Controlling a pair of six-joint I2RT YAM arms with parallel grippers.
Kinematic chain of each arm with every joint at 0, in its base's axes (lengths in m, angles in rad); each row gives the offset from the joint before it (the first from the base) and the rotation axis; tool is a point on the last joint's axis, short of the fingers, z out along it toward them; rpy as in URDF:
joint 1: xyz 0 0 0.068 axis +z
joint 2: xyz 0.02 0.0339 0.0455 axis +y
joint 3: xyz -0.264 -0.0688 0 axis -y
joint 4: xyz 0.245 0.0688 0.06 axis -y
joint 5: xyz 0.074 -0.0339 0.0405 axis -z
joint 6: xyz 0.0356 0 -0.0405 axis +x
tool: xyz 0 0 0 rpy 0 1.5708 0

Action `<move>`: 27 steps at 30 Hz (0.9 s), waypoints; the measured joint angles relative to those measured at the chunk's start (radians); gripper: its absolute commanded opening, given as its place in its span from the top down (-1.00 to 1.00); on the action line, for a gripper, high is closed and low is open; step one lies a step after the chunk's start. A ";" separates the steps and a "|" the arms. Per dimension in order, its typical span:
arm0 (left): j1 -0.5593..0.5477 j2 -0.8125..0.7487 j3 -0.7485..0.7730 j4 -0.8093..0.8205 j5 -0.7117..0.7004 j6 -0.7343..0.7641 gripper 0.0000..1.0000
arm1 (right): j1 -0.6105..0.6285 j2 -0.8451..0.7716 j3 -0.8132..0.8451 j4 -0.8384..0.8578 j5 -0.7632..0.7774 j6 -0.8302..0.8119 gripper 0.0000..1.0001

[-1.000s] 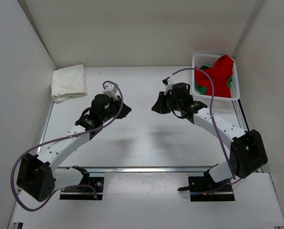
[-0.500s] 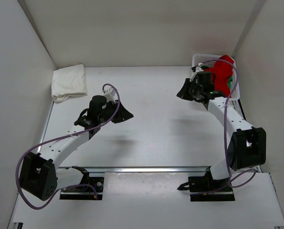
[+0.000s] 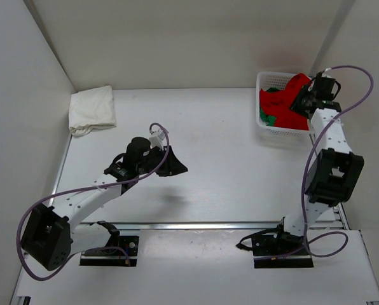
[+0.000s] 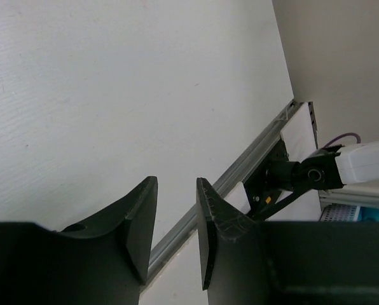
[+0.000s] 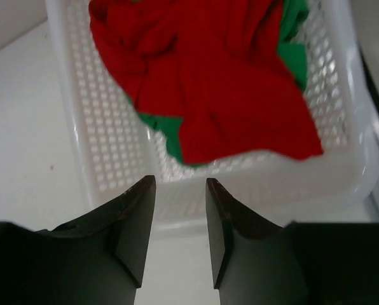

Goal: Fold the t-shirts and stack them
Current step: Grab crumpled tshirt from bin with the right arm

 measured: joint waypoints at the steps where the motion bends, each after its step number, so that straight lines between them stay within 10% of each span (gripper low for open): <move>1: -0.004 0.000 0.000 0.006 0.008 0.001 0.17 | -0.017 0.048 0.059 -0.004 0.002 -0.006 0.24; 19: 0.021 0.080 -0.026 0.018 0.008 0.045 0.20 | -0.066 0.685 0.731 -0.162 0.008 -0.048 0.25; 23: 0.021 0.095 -0.027 0.018 0.008 0.048 0.21 | -0.058 0.766 0.877 -0.229 0.026 -0.058 1.00; 27: 0.021 0.104 -0.027 0.018 0.008 0.048 0.21 | -0.041 0.792 0.964 -0.296 0.041 -0.053 1.00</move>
